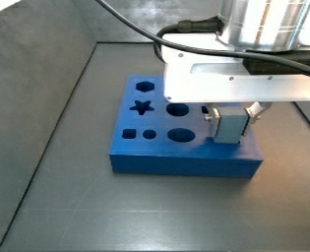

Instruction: Insert the rectangle object.

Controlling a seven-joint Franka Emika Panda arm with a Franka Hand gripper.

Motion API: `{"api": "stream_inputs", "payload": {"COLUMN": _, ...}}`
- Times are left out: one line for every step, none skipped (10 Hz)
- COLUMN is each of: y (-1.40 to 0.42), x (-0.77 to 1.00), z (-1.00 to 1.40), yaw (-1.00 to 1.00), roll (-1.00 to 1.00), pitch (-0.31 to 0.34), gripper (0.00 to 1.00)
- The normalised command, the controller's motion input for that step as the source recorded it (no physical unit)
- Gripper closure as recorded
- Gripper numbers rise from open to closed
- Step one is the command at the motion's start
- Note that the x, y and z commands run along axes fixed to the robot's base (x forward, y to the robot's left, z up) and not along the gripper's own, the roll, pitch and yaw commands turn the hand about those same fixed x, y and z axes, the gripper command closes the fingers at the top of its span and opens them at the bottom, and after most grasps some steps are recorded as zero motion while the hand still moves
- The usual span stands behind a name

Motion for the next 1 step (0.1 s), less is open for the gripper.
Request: {"api": "stream_inputs", "payload": {"y": 0.0, "x": 0.0, "z": 0.0, "yaw": 0.0, "roll": 0.0, "pitch": 0.0, "gripper": 1.0}}
